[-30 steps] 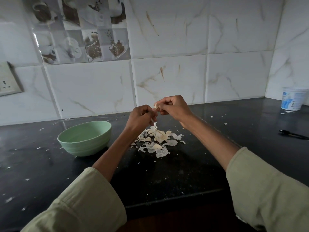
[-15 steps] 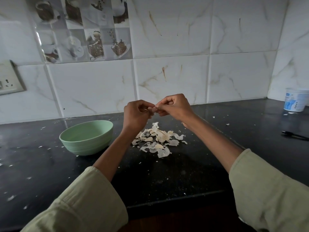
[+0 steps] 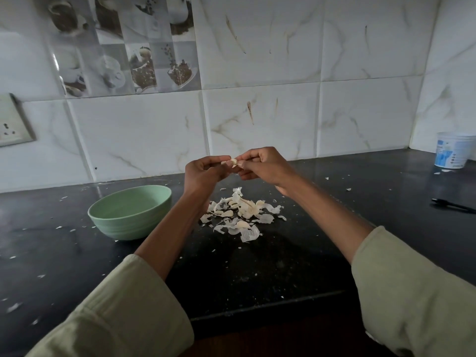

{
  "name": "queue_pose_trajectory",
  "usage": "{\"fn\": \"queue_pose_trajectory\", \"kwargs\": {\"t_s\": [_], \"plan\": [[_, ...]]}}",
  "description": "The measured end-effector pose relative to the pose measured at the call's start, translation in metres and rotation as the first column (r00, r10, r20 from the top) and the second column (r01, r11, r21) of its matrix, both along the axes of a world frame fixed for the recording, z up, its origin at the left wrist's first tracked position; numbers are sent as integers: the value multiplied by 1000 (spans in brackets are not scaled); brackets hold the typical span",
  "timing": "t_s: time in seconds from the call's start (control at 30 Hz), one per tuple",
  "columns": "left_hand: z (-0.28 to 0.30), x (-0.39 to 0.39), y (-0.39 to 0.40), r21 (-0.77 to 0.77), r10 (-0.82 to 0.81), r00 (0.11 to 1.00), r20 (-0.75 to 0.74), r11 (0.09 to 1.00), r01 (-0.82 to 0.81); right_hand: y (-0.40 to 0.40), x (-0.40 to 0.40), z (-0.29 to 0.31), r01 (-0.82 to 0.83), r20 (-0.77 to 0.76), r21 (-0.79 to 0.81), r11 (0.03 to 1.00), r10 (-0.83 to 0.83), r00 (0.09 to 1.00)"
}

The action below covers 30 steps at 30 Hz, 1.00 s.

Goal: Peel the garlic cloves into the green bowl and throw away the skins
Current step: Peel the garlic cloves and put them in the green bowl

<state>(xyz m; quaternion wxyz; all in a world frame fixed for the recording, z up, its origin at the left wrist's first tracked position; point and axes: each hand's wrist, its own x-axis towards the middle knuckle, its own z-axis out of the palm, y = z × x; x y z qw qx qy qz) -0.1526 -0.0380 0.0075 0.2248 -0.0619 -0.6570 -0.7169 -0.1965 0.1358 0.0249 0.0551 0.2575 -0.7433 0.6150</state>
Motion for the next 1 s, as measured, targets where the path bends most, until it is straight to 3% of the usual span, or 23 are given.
{"fn": "queue_pose_trajectory", "kwargs": {"t_s": [0.5,0.7,1.0], "plan": [[0,-3,0,-133,83,996,-14,988,-84,1,0,0,79,-42,-1,997,-79,996],[-1,-3,1,-78,-7,1000,25,997,9,0,0,0,95,-67,12,995,-94,993],[-2,-5,2,172,-189,972,140,971,165,1,1,0,122,-122,70,990,-113,986]]}}
